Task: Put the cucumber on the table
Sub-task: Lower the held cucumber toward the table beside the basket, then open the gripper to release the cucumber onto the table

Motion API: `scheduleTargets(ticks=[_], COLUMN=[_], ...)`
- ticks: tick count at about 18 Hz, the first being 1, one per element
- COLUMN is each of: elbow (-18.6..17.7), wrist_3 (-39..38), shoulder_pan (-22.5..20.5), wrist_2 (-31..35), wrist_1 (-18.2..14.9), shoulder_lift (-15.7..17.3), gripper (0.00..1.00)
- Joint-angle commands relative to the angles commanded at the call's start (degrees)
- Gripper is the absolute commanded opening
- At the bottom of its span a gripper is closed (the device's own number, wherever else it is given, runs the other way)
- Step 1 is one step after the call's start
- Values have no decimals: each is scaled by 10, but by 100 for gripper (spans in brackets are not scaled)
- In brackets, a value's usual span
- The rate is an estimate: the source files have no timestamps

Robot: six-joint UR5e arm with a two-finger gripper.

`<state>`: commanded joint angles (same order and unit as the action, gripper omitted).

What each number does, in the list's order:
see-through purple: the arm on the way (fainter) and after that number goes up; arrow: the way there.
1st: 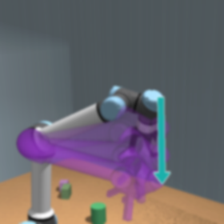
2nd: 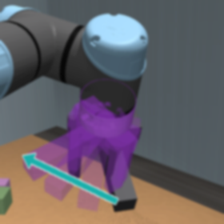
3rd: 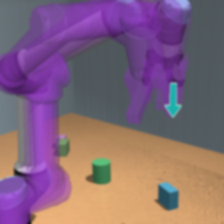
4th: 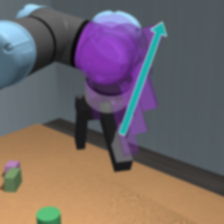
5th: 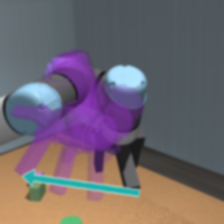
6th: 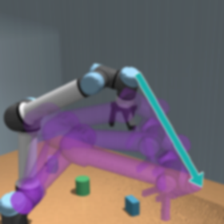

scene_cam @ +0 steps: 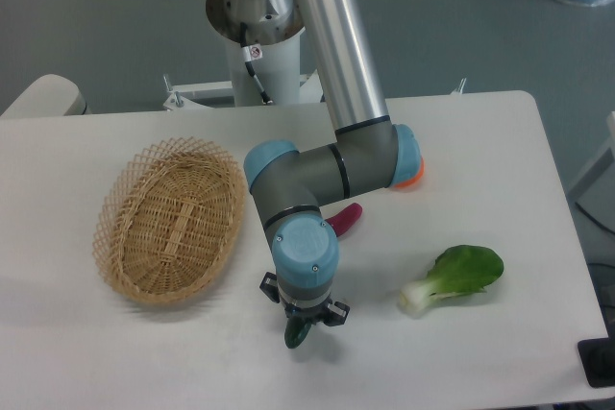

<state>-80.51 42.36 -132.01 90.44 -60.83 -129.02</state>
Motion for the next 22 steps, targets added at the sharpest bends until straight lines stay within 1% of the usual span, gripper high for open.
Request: scheduleTargets(ticks=[1, 2, 3, 9, 12, 14, 17, 18, 20, 22], elbow=[0, 0, 1, 7, 10, 13, 13, 13, 22, 35], wrist_3=[0, 0, -1, 1, 28, 72, 158, 179, 219, 266], shoulder_pan=[0, 0, 0, -3, -9, -25, -49, -61, -74, -78], wrist_2=[0, 0, 1, 0, -5, -8, -47, -57, -59, -55], wrist_1=[7, 8, 9, 10, 10, 4, 2, -4, -17, -27], shoulder_lift=[-1, -1, -1, 10, 14, 20, 34, 39, 40, 36], gripper=[63, 78, 100, 100, 100, 100, 100, 100, 100, 100])
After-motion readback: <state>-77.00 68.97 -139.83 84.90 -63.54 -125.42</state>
